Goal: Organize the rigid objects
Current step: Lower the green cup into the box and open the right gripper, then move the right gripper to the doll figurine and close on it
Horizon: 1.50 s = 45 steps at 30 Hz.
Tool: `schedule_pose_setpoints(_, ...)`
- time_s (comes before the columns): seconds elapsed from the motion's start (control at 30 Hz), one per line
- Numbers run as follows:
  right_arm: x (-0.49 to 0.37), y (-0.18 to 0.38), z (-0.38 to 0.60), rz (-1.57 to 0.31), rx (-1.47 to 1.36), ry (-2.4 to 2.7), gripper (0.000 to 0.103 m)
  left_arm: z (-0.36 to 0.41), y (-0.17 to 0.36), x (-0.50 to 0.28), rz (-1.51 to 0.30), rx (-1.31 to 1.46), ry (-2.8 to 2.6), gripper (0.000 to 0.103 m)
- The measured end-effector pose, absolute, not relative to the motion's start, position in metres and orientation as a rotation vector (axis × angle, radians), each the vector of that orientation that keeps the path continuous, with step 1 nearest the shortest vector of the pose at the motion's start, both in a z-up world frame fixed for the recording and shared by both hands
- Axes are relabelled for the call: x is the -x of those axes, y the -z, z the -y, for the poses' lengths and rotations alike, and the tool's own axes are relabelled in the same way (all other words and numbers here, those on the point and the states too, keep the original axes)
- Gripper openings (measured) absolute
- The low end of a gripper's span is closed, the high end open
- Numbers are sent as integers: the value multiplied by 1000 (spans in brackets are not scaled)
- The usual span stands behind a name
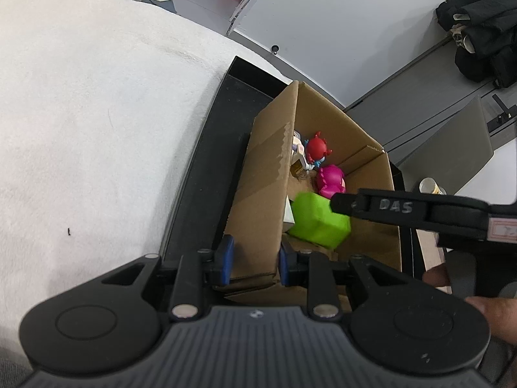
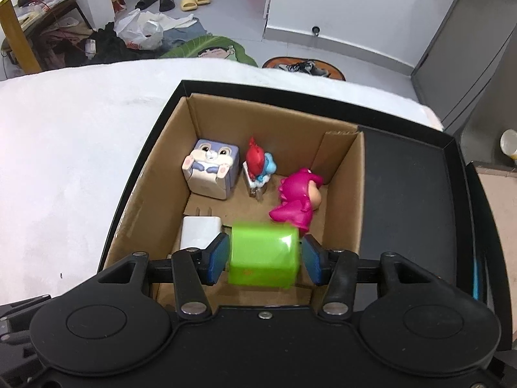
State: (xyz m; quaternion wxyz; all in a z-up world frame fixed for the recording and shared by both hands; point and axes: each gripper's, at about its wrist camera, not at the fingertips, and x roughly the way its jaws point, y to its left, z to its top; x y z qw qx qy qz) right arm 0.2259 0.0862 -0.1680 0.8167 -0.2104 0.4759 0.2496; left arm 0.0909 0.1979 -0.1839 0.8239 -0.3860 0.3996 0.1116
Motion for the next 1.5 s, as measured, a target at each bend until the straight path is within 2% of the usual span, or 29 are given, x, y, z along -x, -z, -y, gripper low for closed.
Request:
schedule_pose_setpoints(0.27,-221,140,-63,-960,410,-546,50,-198,184,-91,-850,821,-237,26)
schedule_pose_setpoints(0.7,-234,128,-3,-956,292,-457,52,-197,183,-92,-849,815,-237,26)
schedule_pose_setpoints(1.07,-271,159,53,-1019,206,-280,53,-197,183,-92,-849,815,-237,26)
schedule_pose_setpoints(1.27,-293,189,68,-1096,135,-206,62,-197,183,-92,-849,813,-237,26)
schedule_pose_setpoints(1.5,-314,212,68,-1152,113,-163,65,-198,184,-92,-848,815,-236,26)
